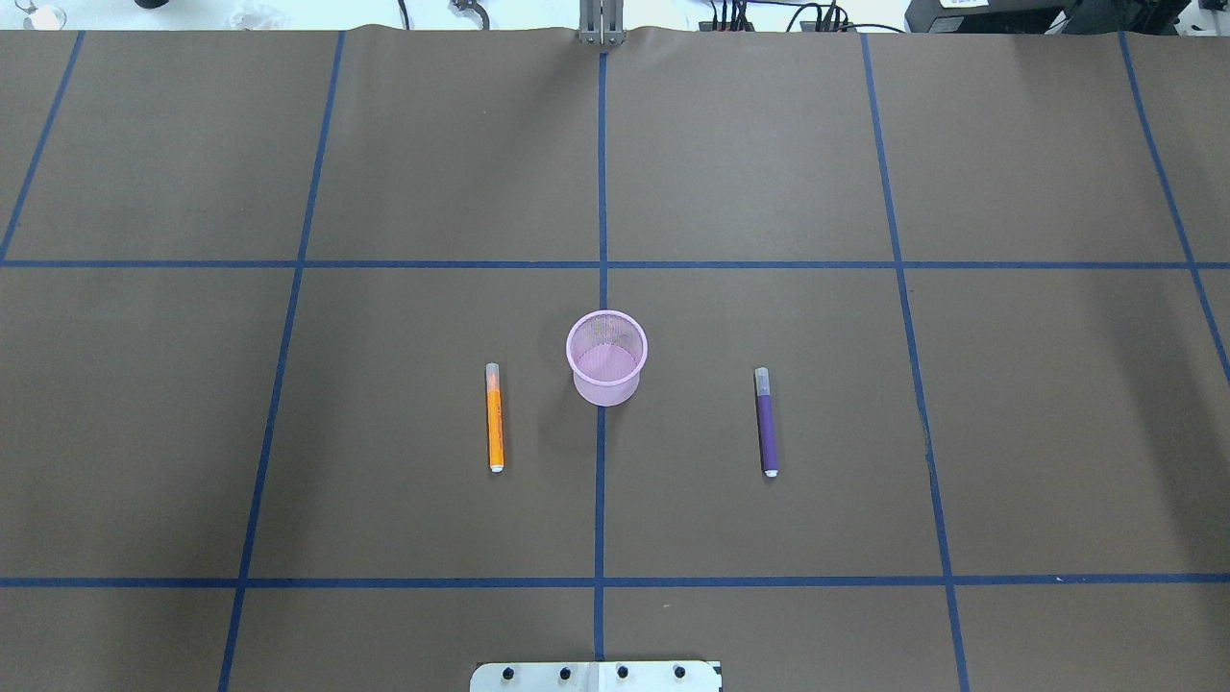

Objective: Collect pens into pen holder

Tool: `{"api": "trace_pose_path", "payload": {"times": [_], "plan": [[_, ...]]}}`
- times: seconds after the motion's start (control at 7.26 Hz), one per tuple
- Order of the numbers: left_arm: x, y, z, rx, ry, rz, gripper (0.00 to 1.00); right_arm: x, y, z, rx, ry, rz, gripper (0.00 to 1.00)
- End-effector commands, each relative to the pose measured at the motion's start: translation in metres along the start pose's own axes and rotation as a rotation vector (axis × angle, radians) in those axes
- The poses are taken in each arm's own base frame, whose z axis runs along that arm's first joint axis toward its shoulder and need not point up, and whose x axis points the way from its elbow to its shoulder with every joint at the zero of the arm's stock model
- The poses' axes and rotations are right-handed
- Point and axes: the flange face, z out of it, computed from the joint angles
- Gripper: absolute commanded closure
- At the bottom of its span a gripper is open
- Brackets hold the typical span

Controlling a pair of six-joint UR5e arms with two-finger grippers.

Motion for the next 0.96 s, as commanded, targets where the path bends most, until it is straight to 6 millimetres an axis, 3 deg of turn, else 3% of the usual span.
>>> {"api": "trace_pose_path", "payload": {"times": [0.0, 0.28, 0.55, 0.83], "plan": [[0.009, -0.002, -0.009, 0.020, -0.001, 0.022, 0.00, 0.000, 0.004, 0.002, -0.002, -0.009, 0.002, 0.00], [0.006, 0.007, -0.003, 0.003, -0.002, 0.007, 0.00, -0.009, 0.007, -0.009, 0.023, -0.009, -0.019, 0.00], [0.008, 0.002, -0.005, 0.012, -0.005, 0.004, 0.00, -0.018, 0.002, -0.019, 0.056, -0.014, -0.049, 0.00], [0.023, -0.032, -0.025, 0.065, -0.014, 0.059, 0.00, -0.033, -0.014, -0.039, 0.221, -0.001, -0.180, 0.00]]}}
